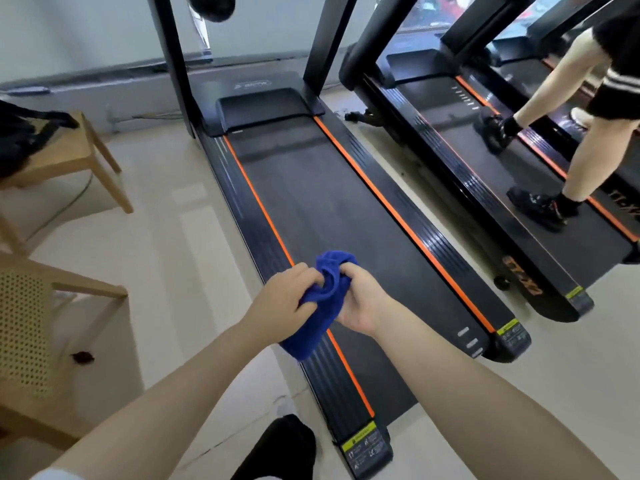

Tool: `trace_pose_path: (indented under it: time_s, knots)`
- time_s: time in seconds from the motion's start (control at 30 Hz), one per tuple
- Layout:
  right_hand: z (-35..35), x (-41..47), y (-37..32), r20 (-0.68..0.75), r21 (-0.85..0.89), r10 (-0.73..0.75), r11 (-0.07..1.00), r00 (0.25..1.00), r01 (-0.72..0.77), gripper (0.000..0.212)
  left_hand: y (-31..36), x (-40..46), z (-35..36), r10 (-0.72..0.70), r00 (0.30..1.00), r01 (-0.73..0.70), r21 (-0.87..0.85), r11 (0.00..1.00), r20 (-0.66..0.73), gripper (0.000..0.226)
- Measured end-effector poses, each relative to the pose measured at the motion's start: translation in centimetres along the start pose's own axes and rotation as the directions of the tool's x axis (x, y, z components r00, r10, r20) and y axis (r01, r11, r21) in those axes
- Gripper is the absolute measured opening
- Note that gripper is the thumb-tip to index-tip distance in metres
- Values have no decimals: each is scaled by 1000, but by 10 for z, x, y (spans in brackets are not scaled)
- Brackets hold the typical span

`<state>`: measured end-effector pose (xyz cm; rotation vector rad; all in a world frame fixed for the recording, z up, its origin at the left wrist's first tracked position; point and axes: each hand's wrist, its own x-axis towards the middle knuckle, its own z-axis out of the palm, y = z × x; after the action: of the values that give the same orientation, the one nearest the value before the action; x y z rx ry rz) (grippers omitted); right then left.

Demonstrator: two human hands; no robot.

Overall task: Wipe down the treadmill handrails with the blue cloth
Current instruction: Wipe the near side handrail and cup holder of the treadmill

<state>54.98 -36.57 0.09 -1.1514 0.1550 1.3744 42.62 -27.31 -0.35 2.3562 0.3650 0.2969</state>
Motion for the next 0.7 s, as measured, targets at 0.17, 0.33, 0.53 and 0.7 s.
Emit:
trace_pose_path:
  time_s: [0.17,0.33,0.53,0.7]
  knots:
    - [30,22,-65,206,136,-136,985,969,109,32,-25,58,-35,155,988,-151,314,937,12,17]
    - [54,44,-105,238,4,-138,990,961,141,28,-33,99,-71,263,960,-273,537,798,97,47]
    - [63,96,-157,41,-108,-108,988,993,112,24,-48,142,-88,298,941,-338,465,818,161,52]
    - [64,156,-223,146,34,-30,999,989,25,27,-42,196,-129,130,925,-36,258,966,-356,37]
